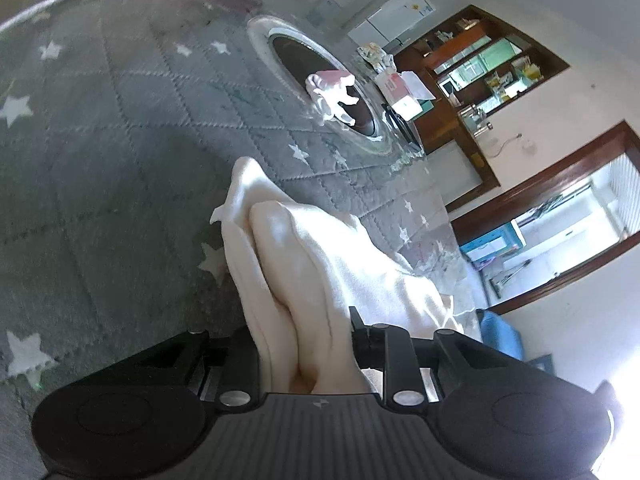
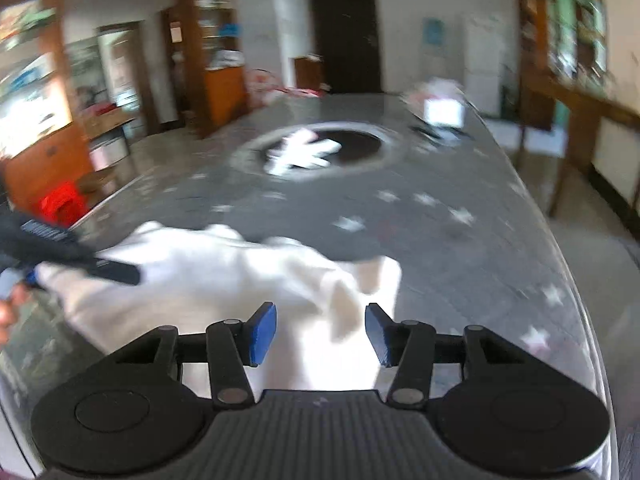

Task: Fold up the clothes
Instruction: 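Grasp one shirt end with the left gripper while the right gripper grasps the other end, then lift the shirt with both grippers and fold one end over the other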

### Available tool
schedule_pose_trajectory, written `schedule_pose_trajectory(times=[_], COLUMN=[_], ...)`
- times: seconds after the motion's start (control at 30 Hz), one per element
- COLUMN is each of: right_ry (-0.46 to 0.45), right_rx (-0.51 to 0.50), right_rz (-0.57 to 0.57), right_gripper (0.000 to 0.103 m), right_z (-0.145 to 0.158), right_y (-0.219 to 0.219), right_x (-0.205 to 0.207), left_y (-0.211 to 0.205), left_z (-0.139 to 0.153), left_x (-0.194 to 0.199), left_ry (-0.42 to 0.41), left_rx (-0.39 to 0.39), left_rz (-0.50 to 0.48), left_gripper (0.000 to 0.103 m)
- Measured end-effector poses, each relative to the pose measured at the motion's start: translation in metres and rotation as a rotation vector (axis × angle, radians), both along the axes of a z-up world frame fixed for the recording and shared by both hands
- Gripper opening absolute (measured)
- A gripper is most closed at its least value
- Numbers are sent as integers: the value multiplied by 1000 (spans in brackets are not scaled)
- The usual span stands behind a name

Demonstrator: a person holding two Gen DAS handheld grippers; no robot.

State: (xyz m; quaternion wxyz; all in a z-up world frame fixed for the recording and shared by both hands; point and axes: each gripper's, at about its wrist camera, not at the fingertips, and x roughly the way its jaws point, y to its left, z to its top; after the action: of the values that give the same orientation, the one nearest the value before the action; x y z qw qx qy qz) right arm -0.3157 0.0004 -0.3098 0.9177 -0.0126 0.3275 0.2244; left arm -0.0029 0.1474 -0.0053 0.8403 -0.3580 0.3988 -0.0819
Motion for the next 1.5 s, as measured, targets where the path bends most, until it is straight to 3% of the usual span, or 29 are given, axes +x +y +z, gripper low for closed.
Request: schedule_pose_trajectory(times=[0.33,0.53,0.7,0.8,1.17,1.5], right_ry=[94,90,110,76,-63,-190], right_rx=[133,145,170,179,176,123], right_rz=[-66,-81,-63,-67,-73,-112], right_gripper=[50,47,14,10,9,9], right_z=[-25,-26,-24,-16,34,88], right_y=[-23,-23,-20,-20,-26,-49], right_x=[30,31,27,21,-1,-13], left_y=[-24,-28,-32,-36,-67,-99], left_z=[14,16,18,20,57,95], left_x=[-2,-2,-2,-1,-3,7], left_ry=[-27,-30,-36,-37,-158,-256], left_rx=[205,250,287,316,429,436], left_rz=[-56,-69,-81,-89,-161,-208], left_gripper=[26,28,27,27,20,20])
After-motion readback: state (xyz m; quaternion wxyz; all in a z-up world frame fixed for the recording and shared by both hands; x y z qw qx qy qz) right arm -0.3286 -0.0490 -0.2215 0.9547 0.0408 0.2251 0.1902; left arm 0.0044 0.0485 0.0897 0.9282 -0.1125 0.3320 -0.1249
